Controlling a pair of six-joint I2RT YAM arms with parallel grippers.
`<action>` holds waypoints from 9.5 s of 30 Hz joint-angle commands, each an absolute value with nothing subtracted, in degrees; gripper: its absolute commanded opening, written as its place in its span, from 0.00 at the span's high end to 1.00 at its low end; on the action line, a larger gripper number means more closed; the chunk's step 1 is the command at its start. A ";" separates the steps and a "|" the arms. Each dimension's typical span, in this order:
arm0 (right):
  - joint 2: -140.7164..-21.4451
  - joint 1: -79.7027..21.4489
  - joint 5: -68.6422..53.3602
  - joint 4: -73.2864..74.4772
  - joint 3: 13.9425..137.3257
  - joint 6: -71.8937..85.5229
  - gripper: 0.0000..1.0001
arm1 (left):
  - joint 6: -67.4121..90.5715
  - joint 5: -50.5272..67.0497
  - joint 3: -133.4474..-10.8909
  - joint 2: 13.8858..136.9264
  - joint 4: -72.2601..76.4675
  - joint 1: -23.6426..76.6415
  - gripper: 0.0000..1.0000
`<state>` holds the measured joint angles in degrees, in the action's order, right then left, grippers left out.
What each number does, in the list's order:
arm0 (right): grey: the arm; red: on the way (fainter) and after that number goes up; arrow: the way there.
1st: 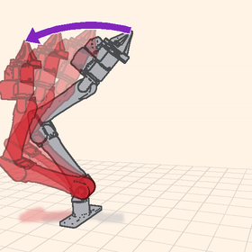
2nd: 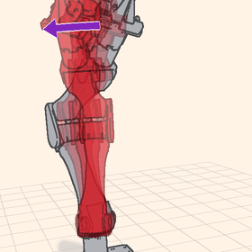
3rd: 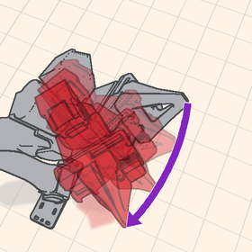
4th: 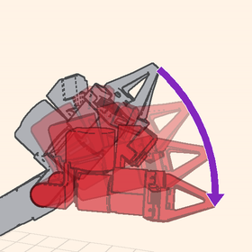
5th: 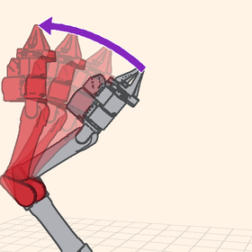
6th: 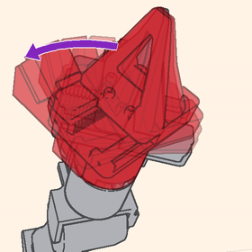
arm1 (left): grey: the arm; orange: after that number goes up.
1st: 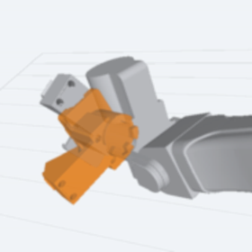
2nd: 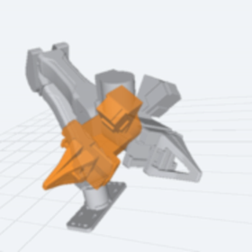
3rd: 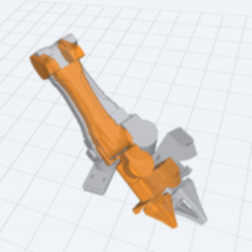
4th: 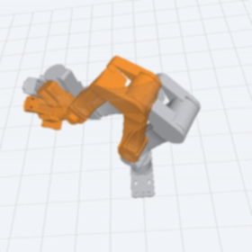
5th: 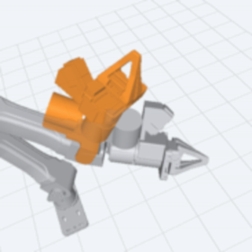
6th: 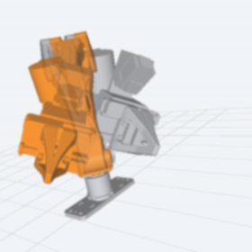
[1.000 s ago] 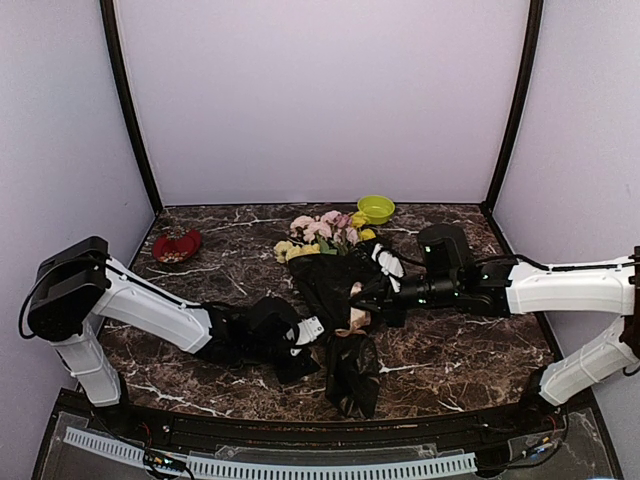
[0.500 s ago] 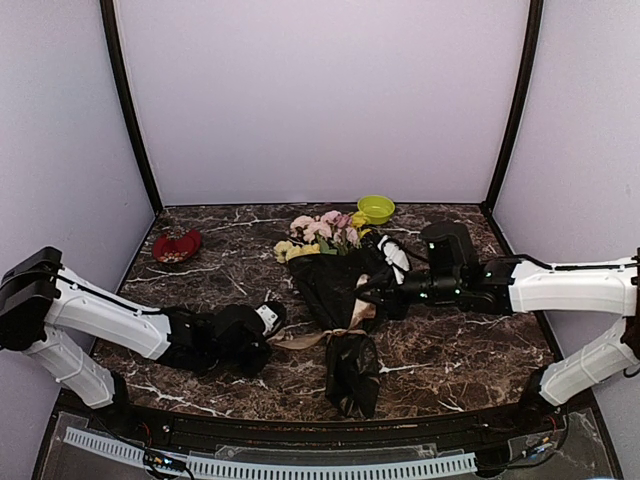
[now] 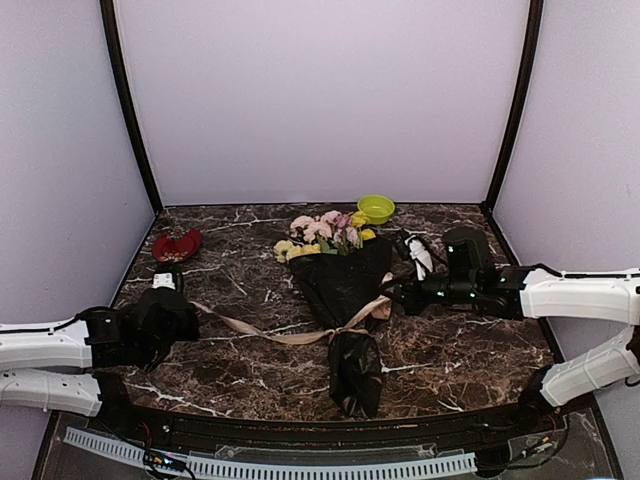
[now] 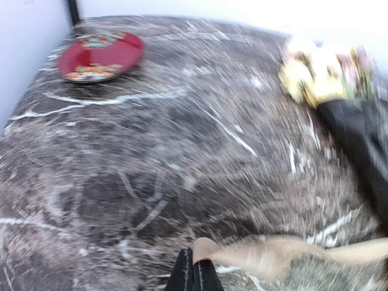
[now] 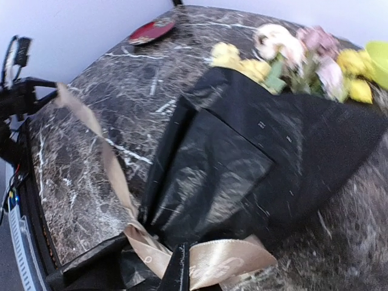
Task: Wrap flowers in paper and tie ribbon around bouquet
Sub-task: Tie the folded bouquet together, then adjust the half-tied ribbon on the folded bouquet.
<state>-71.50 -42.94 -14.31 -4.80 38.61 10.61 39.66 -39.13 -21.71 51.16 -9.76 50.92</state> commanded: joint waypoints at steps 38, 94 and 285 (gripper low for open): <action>-61.23 -9.66 -18.32 -1.42 12.46 30.51 1.00 | 99.52 -63.36 -21.44 23.74 -65.36 43.04 1.00; -61.11 -54.91 -22.40 -5.44 36.66 10.96 0.40 | -11.78 -3.69 -64.56 73.50 39.86 75.72 1.00; -72.48 -28.61 4.32 19.70 35.47 25.54 0.36 | -11.82 -24.15 -39.82 105.87 67.09 79.56 1.00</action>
